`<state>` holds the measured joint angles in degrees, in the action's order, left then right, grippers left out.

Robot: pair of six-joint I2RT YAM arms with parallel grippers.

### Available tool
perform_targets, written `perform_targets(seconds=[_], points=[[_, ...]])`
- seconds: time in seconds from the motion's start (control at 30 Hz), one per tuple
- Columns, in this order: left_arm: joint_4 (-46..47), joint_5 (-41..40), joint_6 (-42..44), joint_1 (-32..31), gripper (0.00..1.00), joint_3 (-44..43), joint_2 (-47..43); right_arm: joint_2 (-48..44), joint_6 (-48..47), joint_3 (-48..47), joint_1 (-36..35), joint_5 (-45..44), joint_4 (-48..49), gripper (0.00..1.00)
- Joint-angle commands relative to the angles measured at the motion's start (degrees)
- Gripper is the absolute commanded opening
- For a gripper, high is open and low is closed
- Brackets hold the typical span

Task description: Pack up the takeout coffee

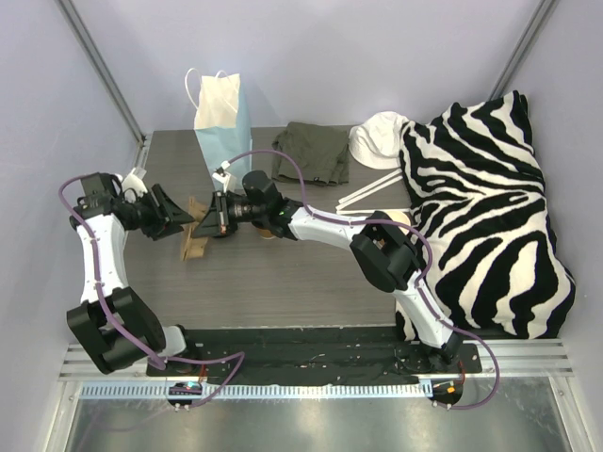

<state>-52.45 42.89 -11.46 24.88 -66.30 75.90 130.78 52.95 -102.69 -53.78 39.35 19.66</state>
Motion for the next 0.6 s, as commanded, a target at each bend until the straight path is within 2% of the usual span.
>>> perform_targets(seconds=[0.0, 0.33, 0.43, 0.47, 0.57], points=[[-2.66, 0.26, 3.64, 0.6, 0.5, -1.37, 0.65, -0.62, 1.1, -0.05, 0.17, 0.81, 5.74, 0.01], [-3.98, 1.67, 5.66, 0.6, 0.3, -1.2, 1.18, -0.35, 0.58, -0.4, -0.19, 1.08, 6.09, 0.01], [-4.24, 1.05, 5.75, 1.22, 0.17, -1.37, 1.01, -0.61, 0.14, -0.14, -0.19, 1.08, 5.83, 0.01], [-4.33, 0.79, 5.75, 1.92, 0.08, -1.63, 0.92, -0.7, 0.05, -0.14, -0.19, 0.9, 5.57, 0.01], [-5.64, 0.18, 6.36, 3.67, 0.0, -3.12, 1.09, -0.88, -0.3, 0.04, -0.19, 0.55, 4.95, 0.01]])
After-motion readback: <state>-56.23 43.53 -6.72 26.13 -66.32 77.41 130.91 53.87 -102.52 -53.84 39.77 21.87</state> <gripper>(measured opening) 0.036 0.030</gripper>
